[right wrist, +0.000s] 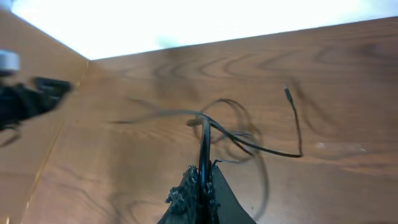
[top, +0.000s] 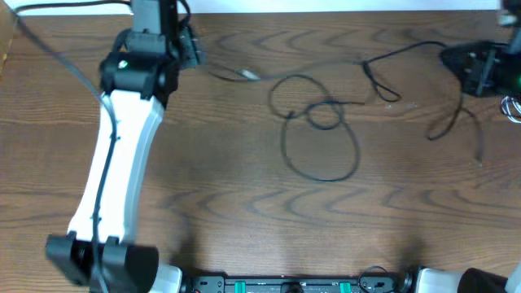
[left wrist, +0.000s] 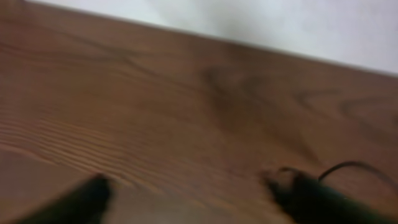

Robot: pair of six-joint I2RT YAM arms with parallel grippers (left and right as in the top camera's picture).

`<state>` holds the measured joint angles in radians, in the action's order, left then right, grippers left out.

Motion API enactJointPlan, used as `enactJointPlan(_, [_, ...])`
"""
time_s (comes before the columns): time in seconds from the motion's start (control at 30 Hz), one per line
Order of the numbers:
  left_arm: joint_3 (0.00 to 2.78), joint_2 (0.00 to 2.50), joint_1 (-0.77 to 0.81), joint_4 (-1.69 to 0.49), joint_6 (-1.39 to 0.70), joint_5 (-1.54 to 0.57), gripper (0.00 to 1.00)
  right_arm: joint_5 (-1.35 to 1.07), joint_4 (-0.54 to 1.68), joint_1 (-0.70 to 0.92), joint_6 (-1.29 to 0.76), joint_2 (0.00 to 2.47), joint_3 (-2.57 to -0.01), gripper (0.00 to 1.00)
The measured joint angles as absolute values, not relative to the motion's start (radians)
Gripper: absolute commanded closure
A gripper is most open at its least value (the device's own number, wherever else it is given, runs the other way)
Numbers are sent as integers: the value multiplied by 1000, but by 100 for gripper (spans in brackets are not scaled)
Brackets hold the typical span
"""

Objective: Untangle cables

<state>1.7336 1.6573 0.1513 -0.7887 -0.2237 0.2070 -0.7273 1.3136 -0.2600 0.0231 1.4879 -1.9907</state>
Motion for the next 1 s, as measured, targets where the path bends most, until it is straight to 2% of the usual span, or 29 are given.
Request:
enactJointPlan(0.37, [1728, 1759, 168, -808, -136, -200, 0, -759, 1343, -258, 28, 1517, -1991, 99])
enactJointPlan(0.67, [1631, 1834, 324, -816, -70, -368, 1, -703, 1348, -258, 30, 1546, -1990, 99])
enactJointPlan(0.83, [1615, 1861, 397, -802, -28, -387, 1, -735, 1207, -259, -20, 1546, -1990, 99])
enactJointPlan(1.0, [1615, 1861, 397, -747, -28, -391, 1, -800, 983, -259, -166, 1554, -2045, 99])
